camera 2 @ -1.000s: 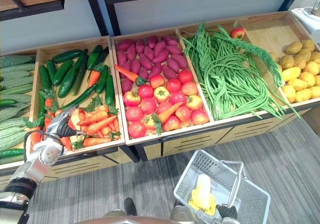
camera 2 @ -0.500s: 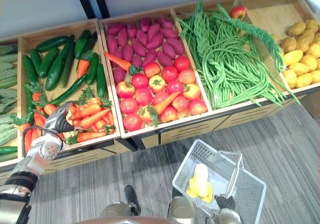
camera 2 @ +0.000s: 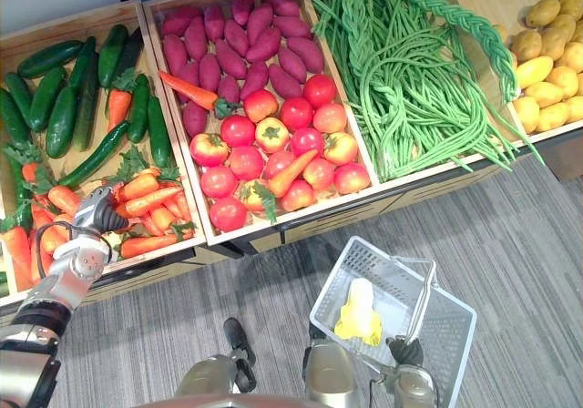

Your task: Pick vegetable in the basket

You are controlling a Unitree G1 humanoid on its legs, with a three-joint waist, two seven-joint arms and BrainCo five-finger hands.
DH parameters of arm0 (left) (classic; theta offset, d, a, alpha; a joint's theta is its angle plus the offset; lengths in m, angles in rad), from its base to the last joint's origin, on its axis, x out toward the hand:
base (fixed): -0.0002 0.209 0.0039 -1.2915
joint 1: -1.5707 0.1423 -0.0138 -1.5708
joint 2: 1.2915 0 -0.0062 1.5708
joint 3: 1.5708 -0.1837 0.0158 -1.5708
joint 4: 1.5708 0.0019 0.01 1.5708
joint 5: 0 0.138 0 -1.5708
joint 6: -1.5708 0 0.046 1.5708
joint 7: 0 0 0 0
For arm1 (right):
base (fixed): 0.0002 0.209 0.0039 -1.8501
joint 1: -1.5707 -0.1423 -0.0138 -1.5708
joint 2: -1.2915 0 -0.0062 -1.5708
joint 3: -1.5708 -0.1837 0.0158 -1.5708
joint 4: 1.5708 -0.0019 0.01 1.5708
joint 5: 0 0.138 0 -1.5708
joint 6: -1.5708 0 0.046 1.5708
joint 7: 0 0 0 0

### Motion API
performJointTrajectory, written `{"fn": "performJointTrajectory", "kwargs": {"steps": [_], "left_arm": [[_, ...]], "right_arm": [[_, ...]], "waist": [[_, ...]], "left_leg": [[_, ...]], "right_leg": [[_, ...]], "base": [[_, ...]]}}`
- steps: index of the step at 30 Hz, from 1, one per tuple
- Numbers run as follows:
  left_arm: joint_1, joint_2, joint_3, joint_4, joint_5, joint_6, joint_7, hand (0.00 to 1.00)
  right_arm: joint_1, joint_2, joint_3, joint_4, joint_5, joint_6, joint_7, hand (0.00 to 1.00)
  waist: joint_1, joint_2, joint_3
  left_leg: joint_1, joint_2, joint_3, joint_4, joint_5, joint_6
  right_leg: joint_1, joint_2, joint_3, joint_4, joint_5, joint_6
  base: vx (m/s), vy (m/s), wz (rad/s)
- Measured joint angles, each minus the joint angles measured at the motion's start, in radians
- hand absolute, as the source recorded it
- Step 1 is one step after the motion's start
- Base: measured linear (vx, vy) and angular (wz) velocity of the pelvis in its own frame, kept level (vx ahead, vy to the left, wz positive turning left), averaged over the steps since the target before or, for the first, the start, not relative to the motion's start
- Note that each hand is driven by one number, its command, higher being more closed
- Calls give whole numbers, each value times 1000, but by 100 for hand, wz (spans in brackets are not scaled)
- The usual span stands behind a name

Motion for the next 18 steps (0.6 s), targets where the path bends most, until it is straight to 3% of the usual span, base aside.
{"fn": "performJointTrajectory", "kwargs": {"steps": [6,18], "left_arm": [[-10,-14,0,12,0,4,9,100],[-5,-14,7,10,1,6,23,100]], "right_arm": [[2,2,8,-9,0,0,-2,100],[17,2,-3,-9,-2,-3,-9,100]], "waist": [[-1,-13,8],[-2,-13,7]], "left_leg": [[1,1,6,0,0,0],[23,-6,-2,0,1,1]], "right_leg": [[-11,-2,5,15,2,3],[18,-10,-2,12,5,8]], "base": [[-4,0,-2],[5,0,2]]}}
